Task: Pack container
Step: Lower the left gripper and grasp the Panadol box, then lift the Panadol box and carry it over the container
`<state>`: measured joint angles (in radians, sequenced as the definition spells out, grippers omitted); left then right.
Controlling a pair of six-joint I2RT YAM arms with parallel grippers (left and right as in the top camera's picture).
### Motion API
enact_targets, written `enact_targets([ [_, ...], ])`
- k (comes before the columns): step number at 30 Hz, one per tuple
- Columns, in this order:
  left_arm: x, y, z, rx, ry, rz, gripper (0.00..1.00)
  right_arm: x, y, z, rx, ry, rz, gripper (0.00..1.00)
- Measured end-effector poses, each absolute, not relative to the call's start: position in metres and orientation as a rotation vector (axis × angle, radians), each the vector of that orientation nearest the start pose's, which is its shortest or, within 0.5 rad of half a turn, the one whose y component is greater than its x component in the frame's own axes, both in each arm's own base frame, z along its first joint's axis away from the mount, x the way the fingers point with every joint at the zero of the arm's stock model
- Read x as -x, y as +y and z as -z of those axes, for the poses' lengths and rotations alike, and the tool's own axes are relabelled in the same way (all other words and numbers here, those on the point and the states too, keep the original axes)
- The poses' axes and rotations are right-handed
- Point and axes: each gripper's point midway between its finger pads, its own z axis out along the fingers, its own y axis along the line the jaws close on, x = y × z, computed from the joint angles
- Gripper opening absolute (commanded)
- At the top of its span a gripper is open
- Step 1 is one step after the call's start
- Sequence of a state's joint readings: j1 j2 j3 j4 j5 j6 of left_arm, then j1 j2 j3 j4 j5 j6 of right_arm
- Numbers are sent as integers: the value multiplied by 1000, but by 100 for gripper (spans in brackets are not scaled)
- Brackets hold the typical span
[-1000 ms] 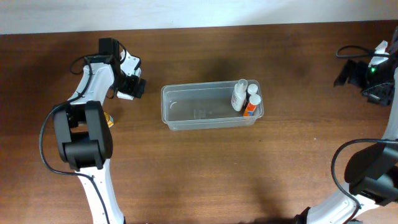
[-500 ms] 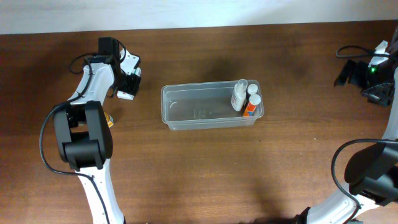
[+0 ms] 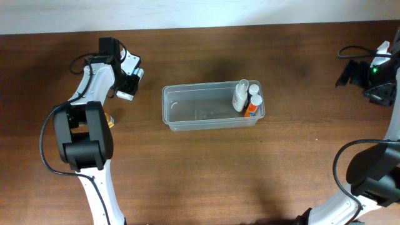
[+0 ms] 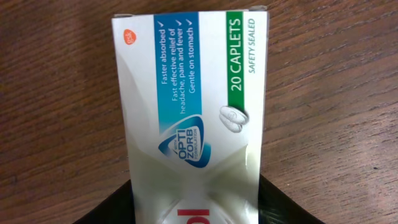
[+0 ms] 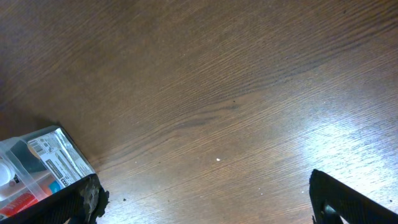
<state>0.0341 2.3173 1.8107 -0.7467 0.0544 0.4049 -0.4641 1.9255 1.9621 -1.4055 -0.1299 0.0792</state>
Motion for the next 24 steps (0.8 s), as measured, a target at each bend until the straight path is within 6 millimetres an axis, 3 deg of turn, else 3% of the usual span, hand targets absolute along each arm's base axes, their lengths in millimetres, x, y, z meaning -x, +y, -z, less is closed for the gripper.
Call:
enact_targets([
  [12,-519,8,-15,-533,2779,-20,47,-371,-161,-191,-763,2814,-129,98],
  [16,-524,9,-34,-532,2776,-21,47,-371,-161,-191,-763,2814,-129,98],
  [24,-528,2,-98,-538,2755,31,47,-371,-161,-191,-764,2814,-130,98],
])
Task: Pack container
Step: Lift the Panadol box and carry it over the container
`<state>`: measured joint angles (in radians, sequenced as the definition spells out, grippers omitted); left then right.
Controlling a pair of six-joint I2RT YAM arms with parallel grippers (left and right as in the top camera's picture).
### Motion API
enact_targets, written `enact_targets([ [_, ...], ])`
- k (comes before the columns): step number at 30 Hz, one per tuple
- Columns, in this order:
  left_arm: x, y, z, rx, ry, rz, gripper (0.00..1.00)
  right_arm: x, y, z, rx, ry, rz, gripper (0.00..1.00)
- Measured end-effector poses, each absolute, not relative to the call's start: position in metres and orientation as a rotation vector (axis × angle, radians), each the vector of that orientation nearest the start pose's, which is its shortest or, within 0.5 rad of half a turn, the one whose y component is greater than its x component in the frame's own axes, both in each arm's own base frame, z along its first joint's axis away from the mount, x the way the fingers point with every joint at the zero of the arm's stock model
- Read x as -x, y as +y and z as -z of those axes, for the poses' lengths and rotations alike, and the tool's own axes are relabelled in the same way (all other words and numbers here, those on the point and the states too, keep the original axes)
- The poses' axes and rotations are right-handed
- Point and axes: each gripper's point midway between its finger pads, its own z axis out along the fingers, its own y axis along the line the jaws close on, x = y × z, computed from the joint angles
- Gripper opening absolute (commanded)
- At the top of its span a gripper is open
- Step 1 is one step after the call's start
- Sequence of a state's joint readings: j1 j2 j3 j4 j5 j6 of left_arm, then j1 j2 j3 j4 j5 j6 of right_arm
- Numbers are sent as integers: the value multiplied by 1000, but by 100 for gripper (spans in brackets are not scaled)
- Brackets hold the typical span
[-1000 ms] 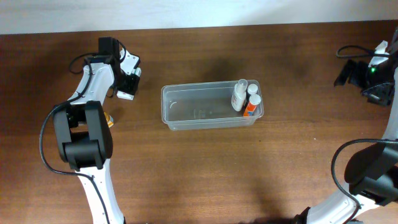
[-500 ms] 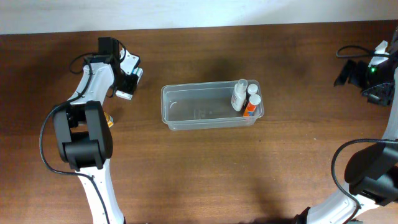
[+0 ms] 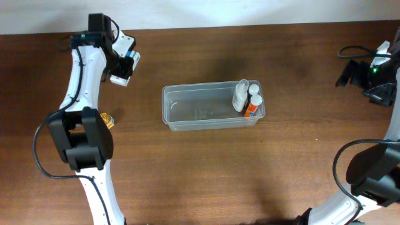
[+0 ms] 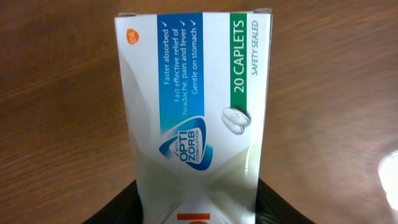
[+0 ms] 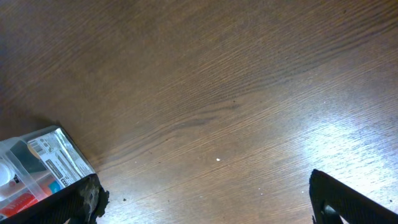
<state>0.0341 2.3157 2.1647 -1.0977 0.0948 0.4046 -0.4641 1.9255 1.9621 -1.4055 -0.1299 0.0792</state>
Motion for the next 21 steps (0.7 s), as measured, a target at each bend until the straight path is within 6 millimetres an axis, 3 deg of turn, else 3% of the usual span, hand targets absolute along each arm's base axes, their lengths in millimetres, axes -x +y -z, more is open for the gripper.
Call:
enact_targets([
  [7,-509,-16,-133,-581,2754,165,46,-371,-161,-191,-764,2814,-130,98],
  [12,-471,-39,-154,-723,2788,266,41,-371,-161,-191,-764,2814,-129,99],
  [21,-410,-128,-185,-1144,2722,379,41,-371,-161,-191,-764,2814,-130,98],
])
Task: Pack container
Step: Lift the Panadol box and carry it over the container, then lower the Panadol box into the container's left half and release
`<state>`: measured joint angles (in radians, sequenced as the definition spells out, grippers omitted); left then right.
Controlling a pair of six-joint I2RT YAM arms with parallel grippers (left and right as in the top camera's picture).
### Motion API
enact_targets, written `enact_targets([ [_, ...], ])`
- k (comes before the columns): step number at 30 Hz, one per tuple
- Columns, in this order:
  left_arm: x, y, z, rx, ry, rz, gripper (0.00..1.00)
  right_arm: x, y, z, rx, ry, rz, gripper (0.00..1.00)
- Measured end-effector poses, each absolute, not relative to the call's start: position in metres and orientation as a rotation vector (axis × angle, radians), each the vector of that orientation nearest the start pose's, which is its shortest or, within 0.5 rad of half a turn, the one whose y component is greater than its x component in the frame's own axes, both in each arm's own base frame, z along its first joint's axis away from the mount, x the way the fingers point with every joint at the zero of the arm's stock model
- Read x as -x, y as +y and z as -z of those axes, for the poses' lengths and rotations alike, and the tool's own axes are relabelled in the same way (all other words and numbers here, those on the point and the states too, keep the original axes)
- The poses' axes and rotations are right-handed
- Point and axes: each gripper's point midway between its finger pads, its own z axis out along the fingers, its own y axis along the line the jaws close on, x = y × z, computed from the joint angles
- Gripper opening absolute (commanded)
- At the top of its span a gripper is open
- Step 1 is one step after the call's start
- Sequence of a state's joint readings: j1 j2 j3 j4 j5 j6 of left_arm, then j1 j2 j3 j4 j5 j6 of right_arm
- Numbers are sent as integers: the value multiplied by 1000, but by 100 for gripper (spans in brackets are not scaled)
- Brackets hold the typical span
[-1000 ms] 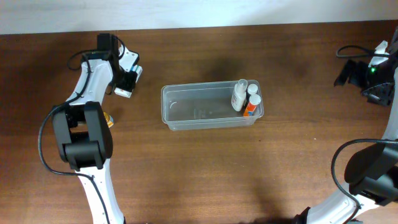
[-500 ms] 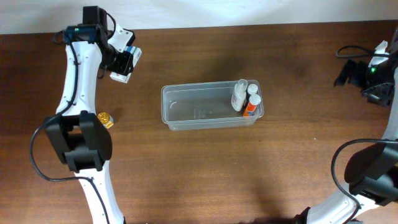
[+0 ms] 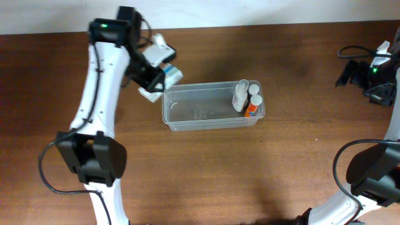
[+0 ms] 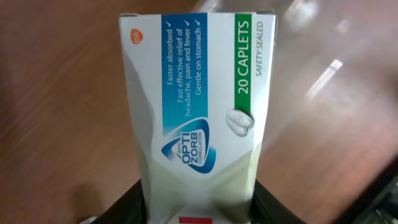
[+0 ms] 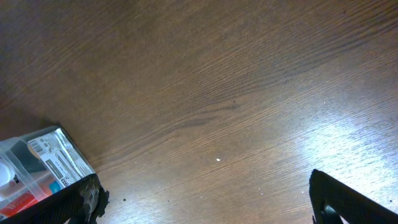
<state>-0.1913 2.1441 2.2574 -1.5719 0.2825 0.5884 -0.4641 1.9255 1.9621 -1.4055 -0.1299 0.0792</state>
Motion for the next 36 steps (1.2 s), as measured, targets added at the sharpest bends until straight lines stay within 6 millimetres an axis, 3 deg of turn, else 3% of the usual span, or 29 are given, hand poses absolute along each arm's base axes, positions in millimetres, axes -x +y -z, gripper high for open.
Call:
enact_targets([
  [6,-361,-188,-187,-1476,2659,431,42,-371,-161,-191,-764,2814,-129,98],
  [13,-337,-225,-187,-1685,2551,438,43,-371,-161,-191,-764,2814,-129,98],
  [21,-352,-240,-179,-1711,2445,410,43,-371,-161,-191,-764,2814,-129,98],
  [28,-355,-240,-134,-1768,2444,409,43,-371,-161,-191,-764,2814,-130,99],
  [36,-365,-240,-102,-1819,2378,353,43,-371,-161,-191,-763,2815,-129,98],
])
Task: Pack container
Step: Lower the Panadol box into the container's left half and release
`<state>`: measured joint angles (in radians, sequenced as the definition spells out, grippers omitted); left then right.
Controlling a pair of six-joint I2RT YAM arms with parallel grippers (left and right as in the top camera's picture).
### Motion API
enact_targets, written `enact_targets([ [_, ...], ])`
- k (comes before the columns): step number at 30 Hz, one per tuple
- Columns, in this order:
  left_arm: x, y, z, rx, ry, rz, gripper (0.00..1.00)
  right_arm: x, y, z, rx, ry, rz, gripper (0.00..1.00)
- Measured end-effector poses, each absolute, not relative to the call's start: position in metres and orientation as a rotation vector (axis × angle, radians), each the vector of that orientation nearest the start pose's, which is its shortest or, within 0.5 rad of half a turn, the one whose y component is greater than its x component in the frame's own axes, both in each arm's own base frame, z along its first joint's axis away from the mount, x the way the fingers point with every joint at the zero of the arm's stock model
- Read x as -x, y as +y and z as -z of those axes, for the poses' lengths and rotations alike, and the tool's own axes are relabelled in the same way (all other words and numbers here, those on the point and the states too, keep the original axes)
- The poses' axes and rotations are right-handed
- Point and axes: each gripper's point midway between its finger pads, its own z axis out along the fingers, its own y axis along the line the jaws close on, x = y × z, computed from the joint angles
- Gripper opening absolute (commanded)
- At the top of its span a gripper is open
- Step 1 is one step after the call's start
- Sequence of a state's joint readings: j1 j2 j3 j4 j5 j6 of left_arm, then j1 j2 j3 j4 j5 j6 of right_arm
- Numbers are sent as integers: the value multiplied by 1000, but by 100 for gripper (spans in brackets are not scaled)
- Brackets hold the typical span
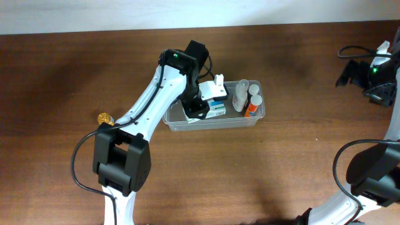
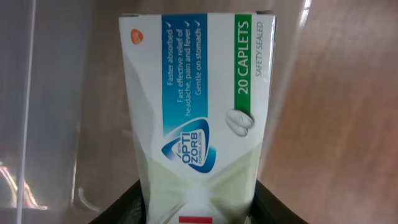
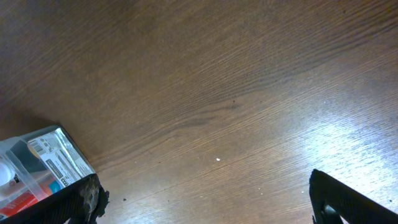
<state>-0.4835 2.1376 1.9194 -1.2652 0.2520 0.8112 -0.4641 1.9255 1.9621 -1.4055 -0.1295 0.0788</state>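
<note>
My left gripper (image 1: 201,105) is shut on a white caplet box (image 2: 196,106) with blue and green panels. It holds the box (image 1: 214,104) within the outline of the clear plastic container (image 1: 212,124), about mid-length. Whether the box touches the floor of the container cannot be told. A white bottle (image 1: 240,95) and an orange-and-white bottle (image 1: 252,104) stand at the container's right end. The container's clear walls (image 2: 37,124) show around the box in the left wrist view. My right gripper (image 3: 205,208) is open over bare wood at the far right (image 1: 361,75).
A small gold object (image 1: 103,117) lies on the table left of the container. In the right wrist view a small labelled pack (image 3: 50,162) sits beside the left finger (image 3: 84,199). A black cable (image 1: 350,51) runs near the right arm.
My left gripper, still shut on the caplet box, has moved right from just outside the container's left end to over the container's middle. The right arm has not moved.
My left gripper held the caplet box low at the far left of the table. Then it held the box a little farther back. Later the box was at the container's left end, and now it is within the container's walls. The right gripper stayed open throughout.
</note>
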Motion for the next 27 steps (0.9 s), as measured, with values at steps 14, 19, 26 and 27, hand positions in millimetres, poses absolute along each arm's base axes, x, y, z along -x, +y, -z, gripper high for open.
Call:
enact_targets([
  [14,-384,-242,-99,-1834,2293,263,43,-371,-161,-191,-763,2814,-129,98],
  [19,-386,-241,-99,-1848,2275,244,43,-371,-161,-191,-764,2814,-130,98],
  [26,-390,-239,-99,-1883,2240,204,43,-371,-161,-191,-764,2814,-129,98],
  [27,-390,-239,-99,-1886,2236,202,43,-371,-161,-191,-764,2814,-129,98],
])
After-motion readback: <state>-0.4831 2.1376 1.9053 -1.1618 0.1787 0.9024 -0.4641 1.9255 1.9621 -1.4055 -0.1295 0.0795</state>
